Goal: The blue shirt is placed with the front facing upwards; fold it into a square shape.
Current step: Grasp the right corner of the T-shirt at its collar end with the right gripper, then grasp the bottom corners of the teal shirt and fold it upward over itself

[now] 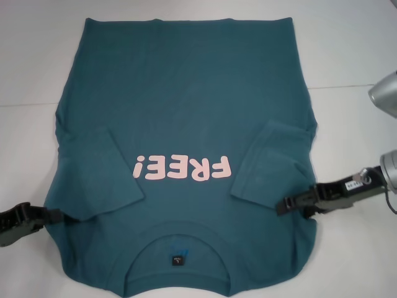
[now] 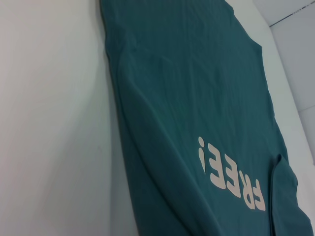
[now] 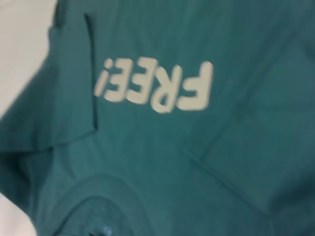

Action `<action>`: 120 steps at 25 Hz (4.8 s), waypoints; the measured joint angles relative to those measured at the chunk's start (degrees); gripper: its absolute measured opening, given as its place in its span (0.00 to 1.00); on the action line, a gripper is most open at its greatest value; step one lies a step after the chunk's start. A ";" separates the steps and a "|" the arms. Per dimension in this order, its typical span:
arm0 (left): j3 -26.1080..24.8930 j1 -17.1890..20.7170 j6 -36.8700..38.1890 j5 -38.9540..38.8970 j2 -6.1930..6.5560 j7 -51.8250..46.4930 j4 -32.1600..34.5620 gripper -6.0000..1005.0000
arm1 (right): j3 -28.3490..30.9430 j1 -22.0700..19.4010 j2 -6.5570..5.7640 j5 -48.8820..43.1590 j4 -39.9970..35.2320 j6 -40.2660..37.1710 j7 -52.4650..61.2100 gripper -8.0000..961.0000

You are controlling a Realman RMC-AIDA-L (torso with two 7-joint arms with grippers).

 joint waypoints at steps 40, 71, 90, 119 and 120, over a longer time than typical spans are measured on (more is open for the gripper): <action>-0.22 0.20 0.00 -0.09 0.00 0.02 -0.04 0.02 | -0.39 -1.59 -2.46 -4.34 -0.47 -2.00 2.42 0.88; -0.45 0.21 0.11 -1.29 0.00 0.02 -0.31 0.02 | -0.94 1.31 -0.02 -7.71 -0.30 0.09 2.55 0.87; -0.44 0.35 0.39 -1.61 0.00 0.01 -0.30 0.02 | -1.74 1.84 -0.11 -9.32 -0.70 -0.14 3.46 0.22; 5.20 2.58 25.56 17.32 -0.85 0.65 10.81 0.02 | -1.95 -5.42 0.62 -19.99 -17.79 -24.93 2.53 0.05; 5.70 2.88 25.94 17.98 -1.03 0.65 11.07 0.02 | -1.99 -5.75 0.63 -20.31 -17.80 -25.31 2.24 0.05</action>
